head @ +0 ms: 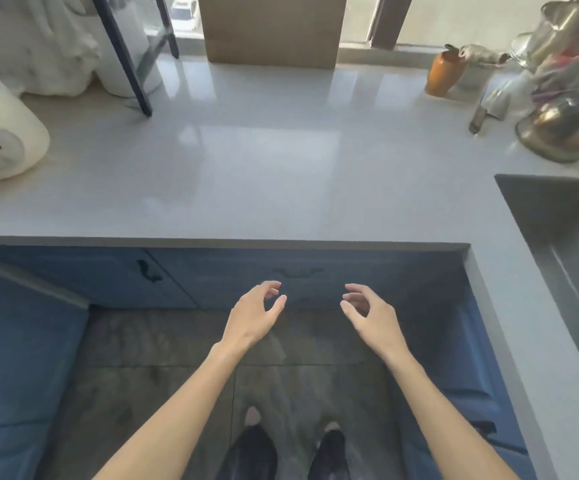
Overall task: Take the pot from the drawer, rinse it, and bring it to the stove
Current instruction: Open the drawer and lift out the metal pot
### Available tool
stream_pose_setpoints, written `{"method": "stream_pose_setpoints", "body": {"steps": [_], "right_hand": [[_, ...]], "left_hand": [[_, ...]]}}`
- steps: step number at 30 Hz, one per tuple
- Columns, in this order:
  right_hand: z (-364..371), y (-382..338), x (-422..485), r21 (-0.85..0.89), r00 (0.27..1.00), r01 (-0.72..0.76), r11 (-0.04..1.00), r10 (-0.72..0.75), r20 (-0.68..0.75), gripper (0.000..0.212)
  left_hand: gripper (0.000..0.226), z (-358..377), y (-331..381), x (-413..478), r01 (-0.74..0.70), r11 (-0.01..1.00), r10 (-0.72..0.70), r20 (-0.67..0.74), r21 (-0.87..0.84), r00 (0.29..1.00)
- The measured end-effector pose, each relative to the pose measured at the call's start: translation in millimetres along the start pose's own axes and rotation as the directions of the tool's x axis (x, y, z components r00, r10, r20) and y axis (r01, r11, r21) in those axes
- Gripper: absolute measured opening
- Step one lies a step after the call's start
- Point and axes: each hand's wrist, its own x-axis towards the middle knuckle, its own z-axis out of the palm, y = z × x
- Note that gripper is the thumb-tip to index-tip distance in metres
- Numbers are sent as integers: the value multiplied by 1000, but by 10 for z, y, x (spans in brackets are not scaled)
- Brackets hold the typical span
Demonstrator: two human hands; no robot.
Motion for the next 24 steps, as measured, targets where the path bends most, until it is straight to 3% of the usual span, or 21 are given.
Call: {"method": "stream_pose_setpoints", "body": {"steps": [7, 13, 16, 21, 24], "right_hand": [[593, 557, 1221, -110, 984, -38, 993, 57, 171, 37], [1116, 1098, 2132, -330, 955, 75, 941, 28, 296, 51], [1291, 1229, 2469, -419, 933, 156, 895, 5, 359, 49], [1454, 1443, 2552, -426, 944, 318, 847, -243, 222, 27], [1550, 1531, 2446, -415, 933, 359, 836, -331, 141, 28]], "left_hand": [[43, 589, -420, 1121, 90, 994, -96, 95, 67, 991], [54, 1105, -748, 1891, 100, 984, -125, 173, 149, 977], [47, 1233, -883, 2140, 67, 973, -107, 174, 221, 979], [20, 1374, -1079, 2222, -59, 961, 40, 78, 270, 996], [24, 1480, -1126, 2135, -92, 971, 96, -9, 219, 995]]}}
